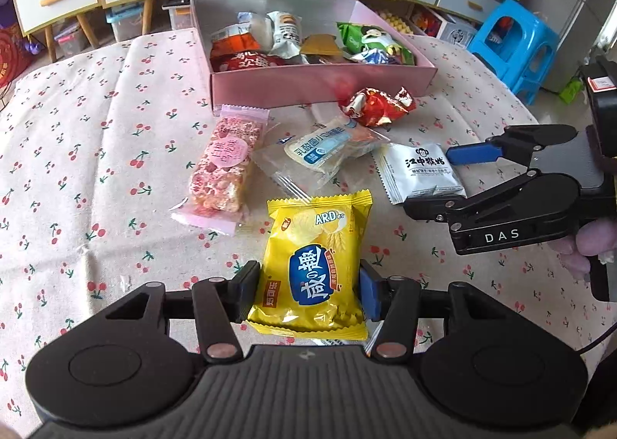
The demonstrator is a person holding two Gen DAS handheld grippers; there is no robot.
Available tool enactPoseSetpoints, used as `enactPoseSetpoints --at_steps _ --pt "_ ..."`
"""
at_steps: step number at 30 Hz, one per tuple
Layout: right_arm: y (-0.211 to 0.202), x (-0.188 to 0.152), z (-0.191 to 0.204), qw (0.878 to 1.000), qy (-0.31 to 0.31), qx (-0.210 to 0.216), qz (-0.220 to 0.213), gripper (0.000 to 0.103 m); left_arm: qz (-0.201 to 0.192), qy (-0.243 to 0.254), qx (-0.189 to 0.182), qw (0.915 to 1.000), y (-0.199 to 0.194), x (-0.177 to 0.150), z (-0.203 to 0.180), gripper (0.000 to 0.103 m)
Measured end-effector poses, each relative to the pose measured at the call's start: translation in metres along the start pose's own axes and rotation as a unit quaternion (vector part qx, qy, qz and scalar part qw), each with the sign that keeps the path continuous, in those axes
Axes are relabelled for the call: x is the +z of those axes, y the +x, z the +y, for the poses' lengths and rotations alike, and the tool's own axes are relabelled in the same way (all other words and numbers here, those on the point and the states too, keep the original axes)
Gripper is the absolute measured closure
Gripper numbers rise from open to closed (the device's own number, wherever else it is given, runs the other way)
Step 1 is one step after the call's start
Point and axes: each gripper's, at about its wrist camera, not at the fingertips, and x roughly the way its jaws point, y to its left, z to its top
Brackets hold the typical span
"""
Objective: Organize snacks
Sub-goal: 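Grasp the white monkey-print packet with the right tool while the left tool lifts the yellow pack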
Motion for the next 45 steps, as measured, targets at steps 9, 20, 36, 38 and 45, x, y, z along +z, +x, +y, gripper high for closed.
enactPoseSetpoints --at_steps 9,20,36,38,45 --pt "-0.007 0.005 -0.003 0.996 0.069 0.02 0.048 0.056 -0.01 -0.009 0.036 0.9993 -0.012 0.001 0.007 0.054" --pt "-0.018 0.002 0.004 1.0 -0.003 -0.004 0.014 0.022 0.014 -0.007 0.072 0.9973 -0.011 -0.003 0.019 0.053" --pt "0.006 0.007 0.005 0.999 -0.038 -0.001 -0.02 0.026 0.04 -0.023 0.07 0.9965 0.001 -0.006 0.031 0.039" --pt "0.005 0.009 0.007 0.999 -0.032 0.003 -0.013 0.033 0.04 -0.019 0.069 0.9966 0.001 -0.005 0.03 0.053" --pt "-0.002 0.01 0.009 1.0 -0.004 0.016 0.011 0.042 0.033 -0.038 0.076 0.9959 -0.004 -0.004 0.035 0.055"
